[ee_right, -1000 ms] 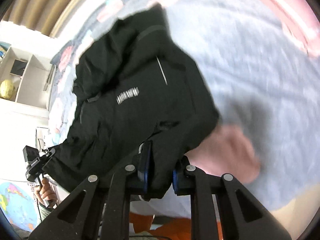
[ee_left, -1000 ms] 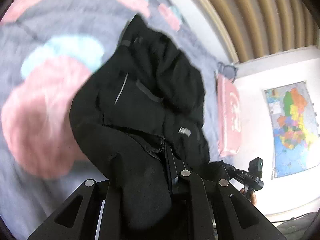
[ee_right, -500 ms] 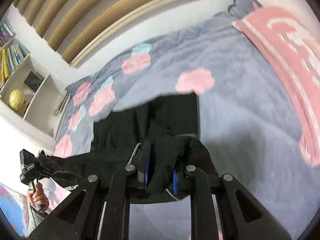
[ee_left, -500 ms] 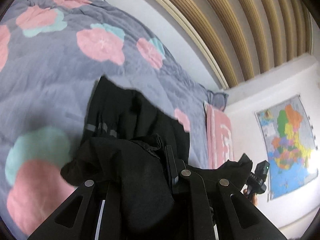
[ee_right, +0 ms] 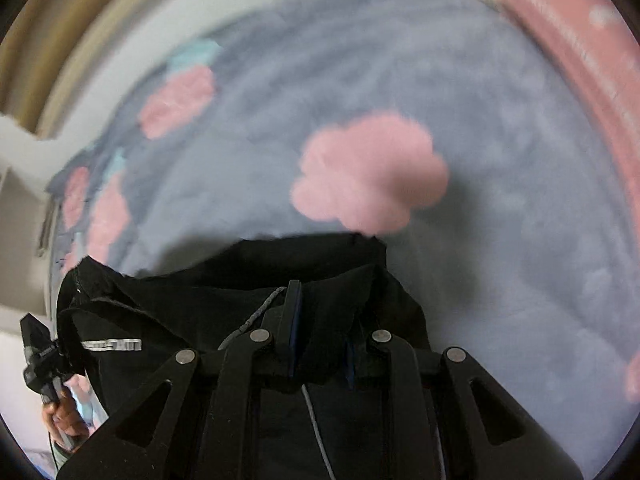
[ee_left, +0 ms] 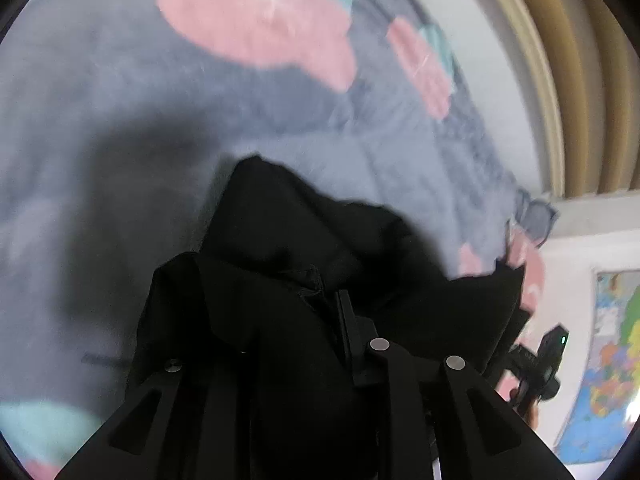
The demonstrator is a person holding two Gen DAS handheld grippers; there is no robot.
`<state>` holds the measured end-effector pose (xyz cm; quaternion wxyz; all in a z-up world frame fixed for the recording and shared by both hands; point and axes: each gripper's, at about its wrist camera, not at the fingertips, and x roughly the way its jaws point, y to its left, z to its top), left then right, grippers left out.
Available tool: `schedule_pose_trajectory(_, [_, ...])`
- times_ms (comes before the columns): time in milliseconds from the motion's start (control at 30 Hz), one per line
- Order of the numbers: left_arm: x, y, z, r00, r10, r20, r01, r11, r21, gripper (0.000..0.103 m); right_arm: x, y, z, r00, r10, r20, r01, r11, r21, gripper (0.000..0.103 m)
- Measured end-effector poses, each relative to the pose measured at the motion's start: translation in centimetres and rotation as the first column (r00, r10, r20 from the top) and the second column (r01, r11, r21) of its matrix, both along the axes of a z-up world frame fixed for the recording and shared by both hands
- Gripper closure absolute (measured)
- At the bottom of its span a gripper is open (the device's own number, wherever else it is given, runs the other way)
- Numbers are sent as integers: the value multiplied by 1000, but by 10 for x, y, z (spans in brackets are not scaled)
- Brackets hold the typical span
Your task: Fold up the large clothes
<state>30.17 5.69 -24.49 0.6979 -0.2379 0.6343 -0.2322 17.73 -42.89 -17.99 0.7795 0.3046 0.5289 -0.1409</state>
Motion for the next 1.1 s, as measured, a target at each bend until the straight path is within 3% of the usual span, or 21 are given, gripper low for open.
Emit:
schedule_pose_trajectory(133, [2, 2, -14, 1000, -23, -7, 23, 999, -50, 79, 15, 8, -34, 999, 19, -44, -20, 1000, -23, 81])
schedule_pose_trajectory(267, [2, 13, -9, 998, -43, -42, 38, 992, -117, 73, 16, 15, -35, 998, 47, -53, -50, 997, -59, 80])
schedule_pose_trajectory(300, [1, 16, -5, 997, -54, -51, 46, 989, -141, 67, 14, 15, -33, 998, 50, -50, -52, 997, -54, 80])
schedule_pose_trajectory(467, [-15, 55, 38, 995, -67, -69, 38, 935, -352, 40, -16, 3, 15, 999, 32, 42, -32, 999, 6, 69])
schedule_pose_trajectory(600, [-39, 99, 93, 999, 3, 32, 11, 908, -419, 29, -51, 3, 65, 983, 18, 182, -28, 998, 56, 41])
schedule_pose_trajectory(633, [-45, 104, 107, 998, 18, 68, 10, 917, -399, 25, -59, 9, 77, 976, 22, 216, -33, 998, 48, 31])
schedule_pose_trajectory(700, [-58, 97, 134, 986, 2, 165, 50, 947, -316, 25, -70, 26, 97, 965, 53, 257, -60, 998, 19, 27])
schedule_pose_trajectory(767, [-67, 76, 146, 976, -45, 212, 97, 965, -243, 25, -68, 53, 107, 959, 112, 259, -110, 994, -20, 27])
schedule_pose_trajectory(900, [-87, -2, 128, 952, -182, 244, 203, 977, -61, 25, -39, 131, 100, 940, 310, 145, -278, 938, -206, 27])
schedule_pose_trajectory(933, [-92, -28, 115, 946, -227, 229, 231, 973, 13, 25, -26, 150, 88, 935, 342, 98, -312, 920, -236, 27])
schedule_pose_trajectory(1033, [-101, -88, 74, 931, -304, 200, 275, 948, 159, 25, -2, 176, 49, 923, 381, 47, -364, 908, -208, 28])
schedule_pose_trajectory(1100, [-100, -115, 49, 921, -325, 214, 246, 912, 327, 25, 19, 184, 18, 926, 376, -14, -368, 898, -240, 28])
